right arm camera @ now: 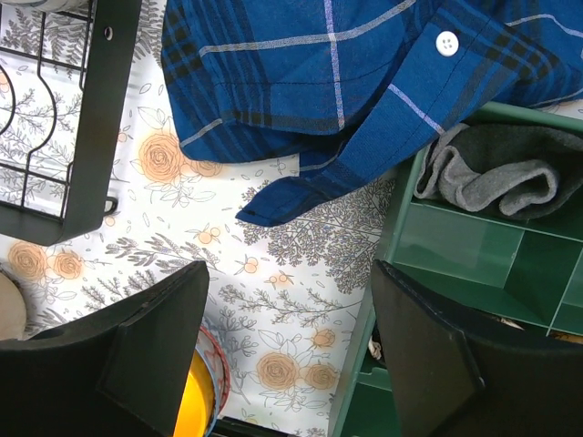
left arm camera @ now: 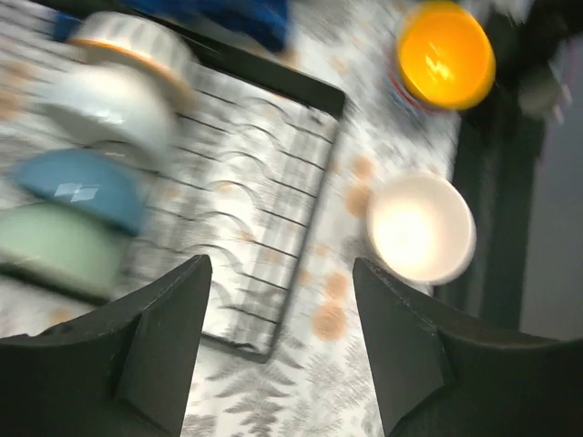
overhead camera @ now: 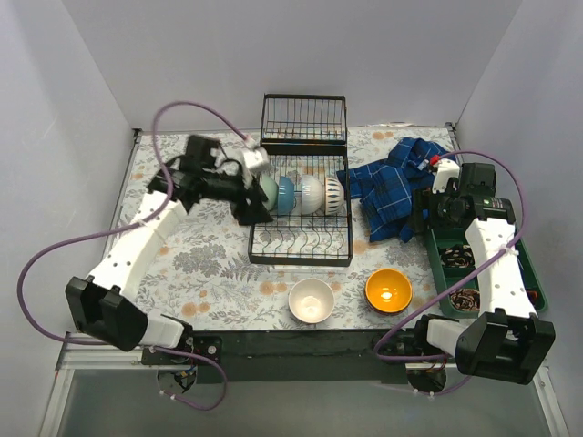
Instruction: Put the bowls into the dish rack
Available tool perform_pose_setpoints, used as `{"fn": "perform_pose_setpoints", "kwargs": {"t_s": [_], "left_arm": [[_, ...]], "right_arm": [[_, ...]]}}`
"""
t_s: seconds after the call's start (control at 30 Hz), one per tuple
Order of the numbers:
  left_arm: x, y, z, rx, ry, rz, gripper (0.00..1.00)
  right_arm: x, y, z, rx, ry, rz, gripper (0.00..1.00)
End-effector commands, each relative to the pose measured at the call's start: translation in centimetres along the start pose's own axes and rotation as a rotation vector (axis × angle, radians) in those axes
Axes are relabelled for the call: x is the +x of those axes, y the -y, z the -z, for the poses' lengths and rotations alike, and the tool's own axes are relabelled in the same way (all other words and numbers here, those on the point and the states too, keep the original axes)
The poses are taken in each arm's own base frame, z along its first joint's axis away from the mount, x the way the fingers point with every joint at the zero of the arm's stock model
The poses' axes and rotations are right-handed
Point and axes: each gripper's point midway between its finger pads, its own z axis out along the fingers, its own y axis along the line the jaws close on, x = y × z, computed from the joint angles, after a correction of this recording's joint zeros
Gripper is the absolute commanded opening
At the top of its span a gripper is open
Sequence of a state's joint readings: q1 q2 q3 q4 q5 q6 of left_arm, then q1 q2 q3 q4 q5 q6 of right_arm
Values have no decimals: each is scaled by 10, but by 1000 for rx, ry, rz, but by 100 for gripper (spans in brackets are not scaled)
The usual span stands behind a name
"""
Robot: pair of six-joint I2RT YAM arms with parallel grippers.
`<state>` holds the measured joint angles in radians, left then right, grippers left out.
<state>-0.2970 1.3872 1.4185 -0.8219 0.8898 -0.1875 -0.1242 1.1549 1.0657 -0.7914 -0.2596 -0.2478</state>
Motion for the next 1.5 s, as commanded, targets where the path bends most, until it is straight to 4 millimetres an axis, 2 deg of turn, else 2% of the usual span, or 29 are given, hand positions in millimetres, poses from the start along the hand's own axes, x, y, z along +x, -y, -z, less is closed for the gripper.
{"fn": "perform_pose_setpoints", "kwargs": {"t_s": [0.0, 0.03, 0.07, 0.1, 0.13, 0.17, 0.2, 0.3, 0.33, 0.47, 0.57, 0.63, 0.73, 0.9, 1.13, 1.17, 1.23, 1.27, 1.3, 1.4, 1.43, 1.47], "left_arm": [[62, 94, -29, 186, -245, -238, 63], [82, 99, -36, 149, -313, -206, 63], [88, 108, -44, 152, -334, -222, 64], [91, 132, -58, 194, -335, -266, 64], [100, 136, -68, 165, -354, -244, 64], [106, 151, -76, 206, -373, -238, 64], [107, 159, -79, 228, -370, -198, 64], [116, 162, -95, 228, -409, -242, 63], [115, 168, -99, 244, -414, -297, 64], [119, 187, -120, 285, -450, -332, 64], [130, 198, -133, 300, -500, -370, 64], [141, 206, -139, 318, -537, -389, 64], [152, 212, -146, 325, -573, -373, 64], [164, 195, -160, 244, -620, -385, 64], [184, 193, -167, 231, -690, -394, 61], [186, 193, -167, 236, -698, -391, 58], [190, 197, -165, 253, -722, -392, 42], [191, 200, -164, 263, -725, -394, 37], [193, 202, -159, 272, -744, -391, 28], [199, 213, -143, 309, -776, -402, 17], [197, 216, -137, 319, -769, -398, 6], [201, 217, -129, 331, -782, -392, 0]], "right_arm": [[-14, 0, 5, -10, 29, 37, 80], [-14, 0, 6, -10, 29, 36, 80], [-15, 1, 6, -9, 30, 35, 80], [-19, 0, 8, -7, 40, 37, 80], [-24, 1, 11, -1, 50, 39, 80], [-28, 1, 12, 0, 55, 40, 80], [-31, 0, 15, -2, 59, 44, 80], [-44, 2, 24, 15, 96, 85, 80], [-45, 2, 27, 21, 105, 97, 80], [-44, 6, 33, 50, 107, 130, 81], [-44, 7, 36, 62, 103, 130, 80], [-51, 7, 44, 79, 130, 127, 81], [-57, 7, 53, 97, 163, 130, 81], [-63, 0, 68, 97, 217, 119, 82], [-66, -4, 83, 114, 266, 124, 82], [-66, -4, 85, 118, 271, 123, 82], [-65, -5, 89, 125, 277, 125, 82], [-63, -5, 90, 129, 275, 123, 82], [-63, -5, 93, 132, 282, 125, 82], [-58, -6, 95, 138, 282, 123, 82], [-57, -6, 96, 139, 282, 120, 82], [-56, -7, 96, 137, 281, 120, 82]]}}
